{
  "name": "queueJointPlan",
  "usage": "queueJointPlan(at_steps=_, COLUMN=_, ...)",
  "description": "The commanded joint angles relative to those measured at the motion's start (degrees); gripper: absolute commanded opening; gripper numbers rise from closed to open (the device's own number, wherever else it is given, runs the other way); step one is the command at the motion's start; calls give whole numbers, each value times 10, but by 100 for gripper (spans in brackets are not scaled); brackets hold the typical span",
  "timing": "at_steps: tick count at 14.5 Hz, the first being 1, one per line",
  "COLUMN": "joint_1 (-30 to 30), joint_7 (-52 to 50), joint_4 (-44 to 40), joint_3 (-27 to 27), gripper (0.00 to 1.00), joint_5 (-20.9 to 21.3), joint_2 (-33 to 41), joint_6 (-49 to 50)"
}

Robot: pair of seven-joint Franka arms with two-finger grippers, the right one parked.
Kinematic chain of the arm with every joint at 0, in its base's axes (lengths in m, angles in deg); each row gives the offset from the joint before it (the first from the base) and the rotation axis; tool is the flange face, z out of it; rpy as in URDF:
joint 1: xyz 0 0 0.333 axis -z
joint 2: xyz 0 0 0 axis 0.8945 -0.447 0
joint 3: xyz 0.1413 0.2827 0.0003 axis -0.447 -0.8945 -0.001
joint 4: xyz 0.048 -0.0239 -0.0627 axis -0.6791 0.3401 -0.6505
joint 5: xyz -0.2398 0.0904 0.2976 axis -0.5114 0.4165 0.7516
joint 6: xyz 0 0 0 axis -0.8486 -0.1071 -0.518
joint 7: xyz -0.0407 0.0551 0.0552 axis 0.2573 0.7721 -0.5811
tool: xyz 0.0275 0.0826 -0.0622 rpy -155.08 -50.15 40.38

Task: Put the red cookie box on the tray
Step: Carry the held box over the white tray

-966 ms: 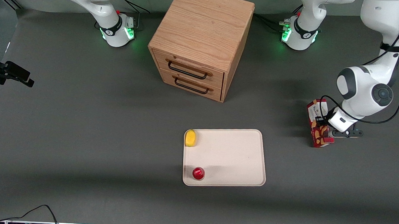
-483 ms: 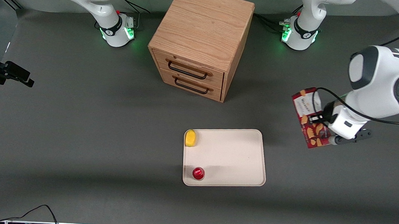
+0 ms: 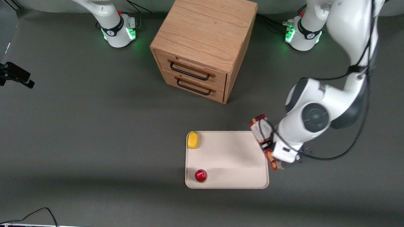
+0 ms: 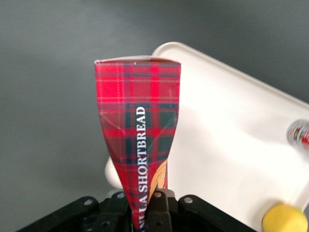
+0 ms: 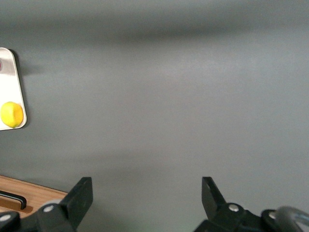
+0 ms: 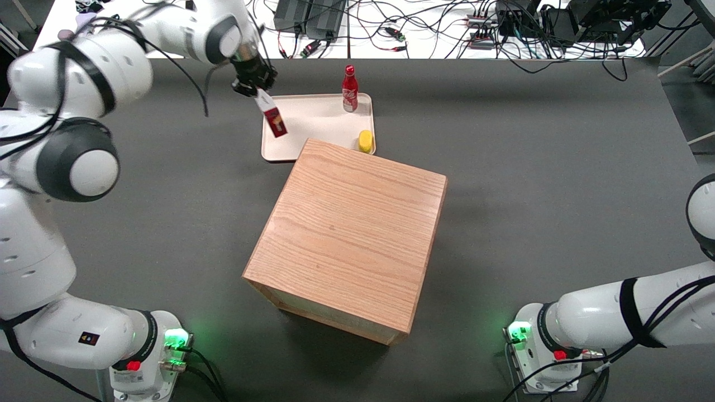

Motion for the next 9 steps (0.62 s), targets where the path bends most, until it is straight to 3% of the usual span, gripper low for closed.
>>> queueJointPlan(at_steps=1, joint_1=13, joint_7=-42, joint_4=-33, joint_3=6, gripper=0, joint_5=38, joint_2=-53, joint_6=-56)
queueJointPlan(at_steps=9, joint_1=33, joint_7=-49, joint_4=-10, joint_3=7, gripper=0, joint_5=61, joint_2=-112, joint_6=-150)
